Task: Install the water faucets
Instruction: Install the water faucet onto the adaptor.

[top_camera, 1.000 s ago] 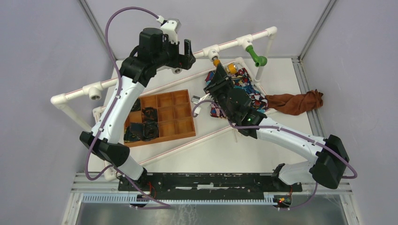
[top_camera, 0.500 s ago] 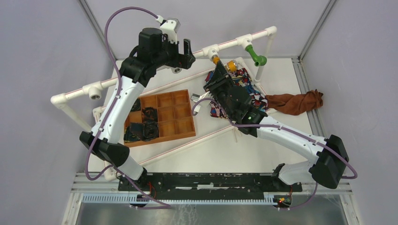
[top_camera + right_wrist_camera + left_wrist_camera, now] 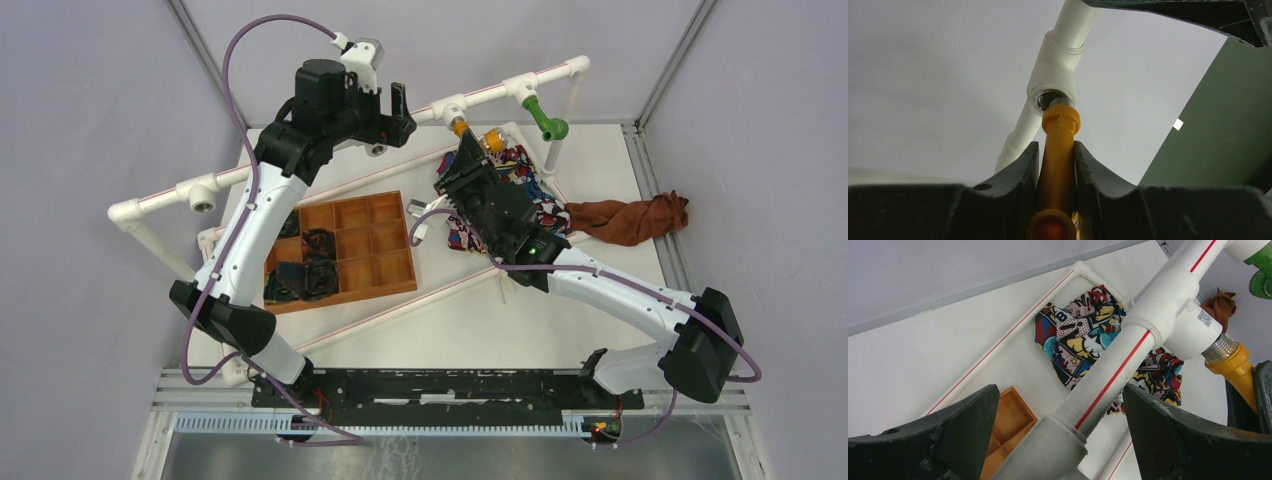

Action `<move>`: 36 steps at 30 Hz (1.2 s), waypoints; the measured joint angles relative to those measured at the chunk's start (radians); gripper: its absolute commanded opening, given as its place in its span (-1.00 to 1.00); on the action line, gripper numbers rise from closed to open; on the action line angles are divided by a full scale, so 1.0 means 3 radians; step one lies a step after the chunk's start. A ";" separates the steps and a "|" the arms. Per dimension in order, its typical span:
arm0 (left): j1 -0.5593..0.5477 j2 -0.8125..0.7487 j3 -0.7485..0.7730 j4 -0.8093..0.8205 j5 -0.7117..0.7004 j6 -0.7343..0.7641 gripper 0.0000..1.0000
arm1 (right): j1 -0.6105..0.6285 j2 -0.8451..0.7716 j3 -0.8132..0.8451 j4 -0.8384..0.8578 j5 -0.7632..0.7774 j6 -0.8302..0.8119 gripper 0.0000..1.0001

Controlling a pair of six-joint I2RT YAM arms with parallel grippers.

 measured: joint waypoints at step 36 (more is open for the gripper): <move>0.0015 -0.0004 -0.0008 -0.0005 0.0074 -0.0001 0.99 | -0.0066 0.0000 -0.0006 -0.0090 -0.0078 0.0089 -1.00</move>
